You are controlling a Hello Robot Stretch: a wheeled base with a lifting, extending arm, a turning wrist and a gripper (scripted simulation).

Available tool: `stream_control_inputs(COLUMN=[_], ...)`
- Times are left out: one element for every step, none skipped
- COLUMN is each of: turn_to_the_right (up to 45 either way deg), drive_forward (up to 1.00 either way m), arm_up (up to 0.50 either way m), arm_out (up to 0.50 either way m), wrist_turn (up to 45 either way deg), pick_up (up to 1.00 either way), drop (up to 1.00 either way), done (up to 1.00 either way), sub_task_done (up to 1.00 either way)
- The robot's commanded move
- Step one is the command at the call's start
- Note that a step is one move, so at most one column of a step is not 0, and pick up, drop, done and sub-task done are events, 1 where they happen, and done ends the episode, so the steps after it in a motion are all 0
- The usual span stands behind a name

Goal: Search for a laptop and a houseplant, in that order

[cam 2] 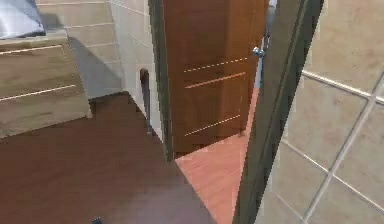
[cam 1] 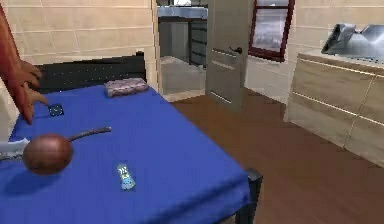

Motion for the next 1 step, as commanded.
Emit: stream_control_inputs(turn_to_the_right=[45.0], drive_forward=[0.00], arm_up=[0.00], arm_out=[0.00], wrist_turn=[0.0], pick_up=[0.00], drop=[0.00], done=[0.00], sub_task_done=[0.00])
